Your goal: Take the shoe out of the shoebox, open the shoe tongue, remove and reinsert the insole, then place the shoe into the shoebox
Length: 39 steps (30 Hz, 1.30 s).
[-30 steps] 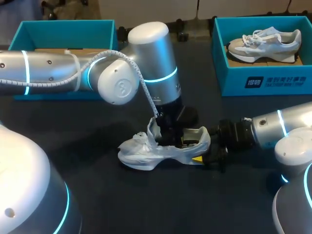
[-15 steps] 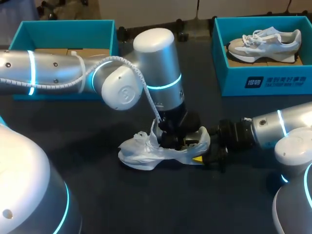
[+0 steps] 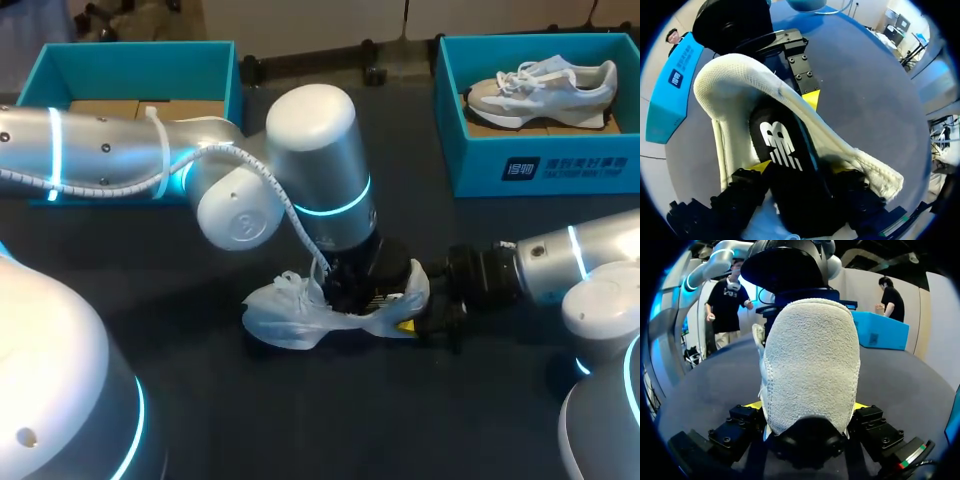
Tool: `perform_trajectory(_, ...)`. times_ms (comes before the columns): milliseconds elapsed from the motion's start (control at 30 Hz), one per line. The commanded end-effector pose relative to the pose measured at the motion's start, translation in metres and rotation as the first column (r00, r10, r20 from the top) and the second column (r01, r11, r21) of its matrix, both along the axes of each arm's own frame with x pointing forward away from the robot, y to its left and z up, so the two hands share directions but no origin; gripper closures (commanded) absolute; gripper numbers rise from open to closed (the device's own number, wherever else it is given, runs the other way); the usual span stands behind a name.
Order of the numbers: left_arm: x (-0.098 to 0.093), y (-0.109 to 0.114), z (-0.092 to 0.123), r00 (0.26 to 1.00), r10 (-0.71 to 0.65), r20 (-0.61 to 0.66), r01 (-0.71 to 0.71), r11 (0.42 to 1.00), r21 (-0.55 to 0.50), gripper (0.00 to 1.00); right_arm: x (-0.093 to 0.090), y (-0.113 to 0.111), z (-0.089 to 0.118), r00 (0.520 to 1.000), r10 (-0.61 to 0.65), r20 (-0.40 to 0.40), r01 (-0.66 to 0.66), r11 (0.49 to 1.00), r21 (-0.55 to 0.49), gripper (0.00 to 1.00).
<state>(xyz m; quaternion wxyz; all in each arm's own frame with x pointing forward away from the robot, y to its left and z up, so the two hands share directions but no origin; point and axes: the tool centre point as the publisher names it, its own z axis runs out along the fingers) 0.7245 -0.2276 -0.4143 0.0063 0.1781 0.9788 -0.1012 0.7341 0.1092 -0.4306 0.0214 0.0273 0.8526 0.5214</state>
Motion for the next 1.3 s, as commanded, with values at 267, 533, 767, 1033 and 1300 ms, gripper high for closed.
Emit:
perform_trajectory(267,0.013,-0.001,-0.072,0.998,0.023,0.054,-0.025,0.999,0.032,0.56,0.004,-0.002,-0.009,1.0,-0.001,0.0,0.001,1.0,-0.002,1.0)
perform_trajectory(533,0.016,0.003,-0.074,0.996,0.055,0.075,-0.058,0.998,0.038,1.0,0.004,-0.002,-0.009,1.0,-0.001,0.0,0.001,1.0,-0.002,1.0)
perform_trajectory(767,0.015,0.009,-0.057,0.994,0.071,0.077,-0.074,0.997,0.028,1.0,0.004,-0.002,-0.009,1.0,-0.001,0.0,0.001,1.0,-0.002,1.0)
perform_trajectory(1033,0.009,0.017,-0.035,0.994,0.103,0.031,-0.103,0.995,0.005,1.0,0.004,-0.002,-0.009,1.0,-0.001,0.0,0.001,1.0,-0.002,1.0)
perform_trajectory(1300,-0.003,0.017,-0.018,0.995,0.097,-0.021,-0.097,0.995,0.02,1.0,0.004,-0.002,-0.009,1.0,-0.001,0.0,0.001,1.0,-0.002,1.0)
